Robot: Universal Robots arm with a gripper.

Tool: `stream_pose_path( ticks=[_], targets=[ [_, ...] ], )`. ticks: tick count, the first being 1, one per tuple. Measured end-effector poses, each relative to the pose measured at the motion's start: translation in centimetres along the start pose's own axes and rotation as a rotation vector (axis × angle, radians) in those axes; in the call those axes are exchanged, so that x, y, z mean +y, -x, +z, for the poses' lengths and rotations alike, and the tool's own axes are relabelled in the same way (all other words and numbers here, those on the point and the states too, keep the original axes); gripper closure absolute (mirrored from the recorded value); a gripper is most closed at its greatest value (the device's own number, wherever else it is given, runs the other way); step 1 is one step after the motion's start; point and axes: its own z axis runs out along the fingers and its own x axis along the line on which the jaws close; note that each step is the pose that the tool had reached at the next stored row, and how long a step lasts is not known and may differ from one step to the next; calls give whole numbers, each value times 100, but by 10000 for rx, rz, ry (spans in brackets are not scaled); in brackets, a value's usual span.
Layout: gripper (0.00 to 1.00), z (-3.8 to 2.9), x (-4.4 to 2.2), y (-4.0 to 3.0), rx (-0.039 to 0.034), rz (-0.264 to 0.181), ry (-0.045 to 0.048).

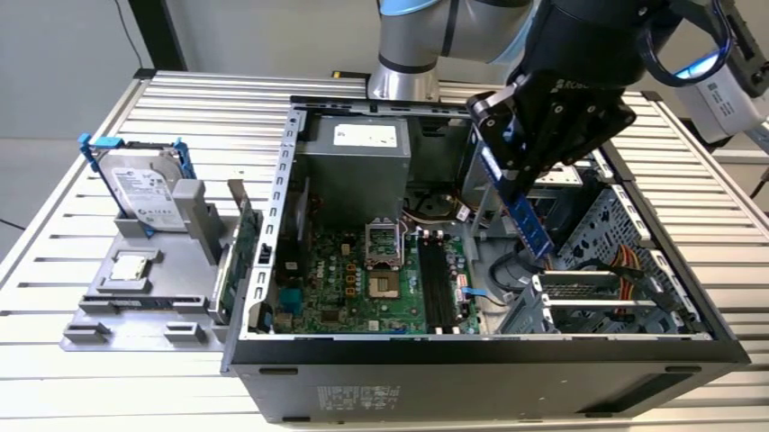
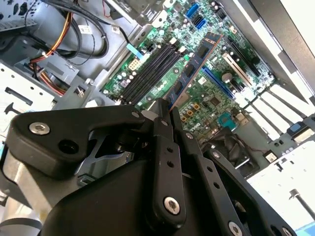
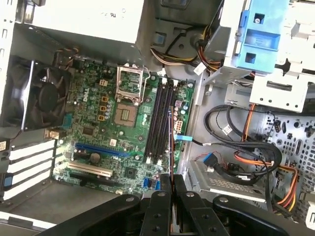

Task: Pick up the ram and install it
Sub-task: 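Insert the ram into the slot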

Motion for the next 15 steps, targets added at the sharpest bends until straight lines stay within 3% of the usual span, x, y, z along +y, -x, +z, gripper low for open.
stream_pose_path(
  ticks=[15],
  targets=[
    [100, 0, 0, 0, -5, 1006, 47]
  ],
)
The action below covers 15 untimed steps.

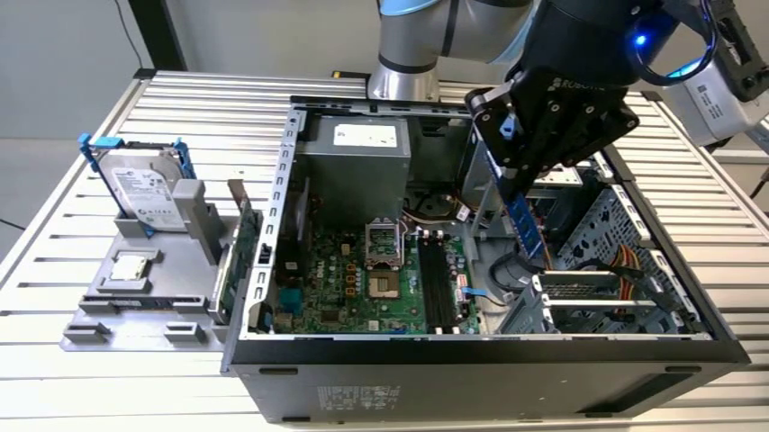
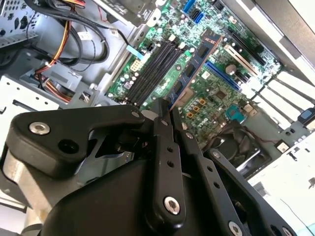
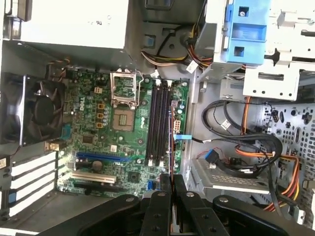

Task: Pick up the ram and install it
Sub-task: 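Insert the ram into the slot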

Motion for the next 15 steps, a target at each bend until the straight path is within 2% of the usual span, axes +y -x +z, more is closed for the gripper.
stream_pose_path(
  ticks=[15],
  targets=[
    [100, 0, 1, 0, -4, 715, 33]
  ],
)
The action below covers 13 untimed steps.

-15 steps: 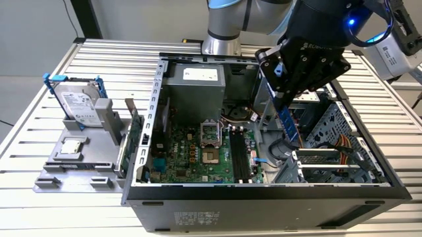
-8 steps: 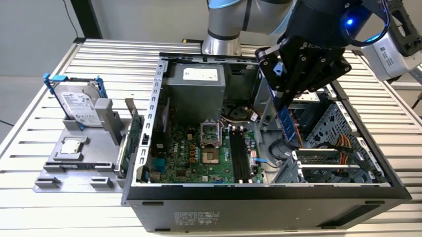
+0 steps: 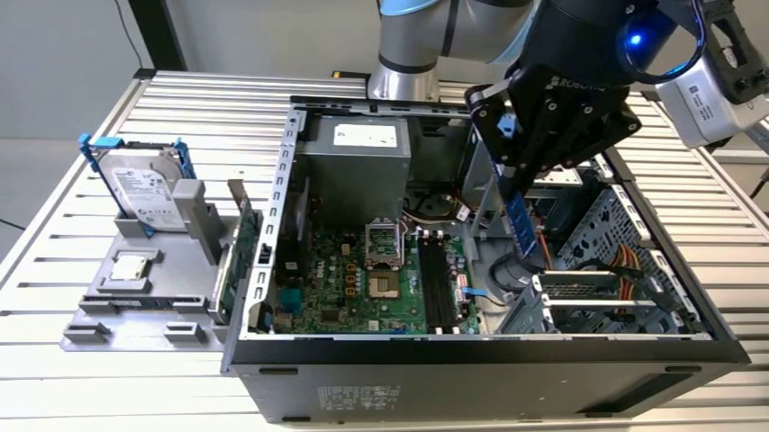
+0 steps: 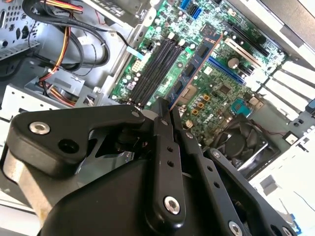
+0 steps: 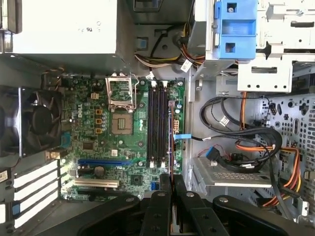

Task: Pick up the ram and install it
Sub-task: 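Insert the ram into the slot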

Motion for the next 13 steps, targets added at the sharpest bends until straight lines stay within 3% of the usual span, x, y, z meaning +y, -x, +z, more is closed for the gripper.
stream_pose_path(
  ticks=[9, 13],
  targets=[
    [100, 4, 0, 0, -2, 435, 21],
    [100, 49, 0, 2, -3, 435, 20]
  ],
)
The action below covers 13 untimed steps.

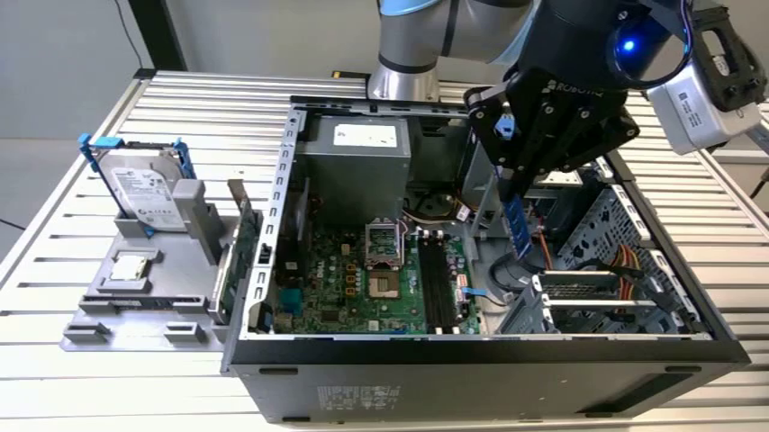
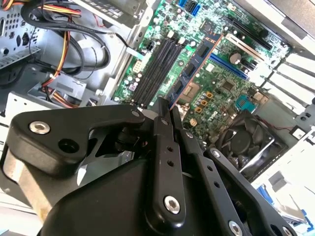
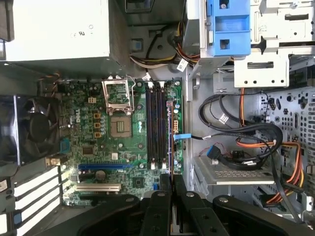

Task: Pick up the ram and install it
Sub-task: 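Insert the ram into the slot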

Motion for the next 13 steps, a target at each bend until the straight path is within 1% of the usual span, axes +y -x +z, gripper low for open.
stream_pose_path(
  ticks=[8, 11, 13],
  targets=[
    [100, 119, -1, 6, 0, 0, 0],
    [100, 144, -1, 7, 0, 0, 0],
    [100, 173, -1, 8, 0, 0, 0]
  ],
)
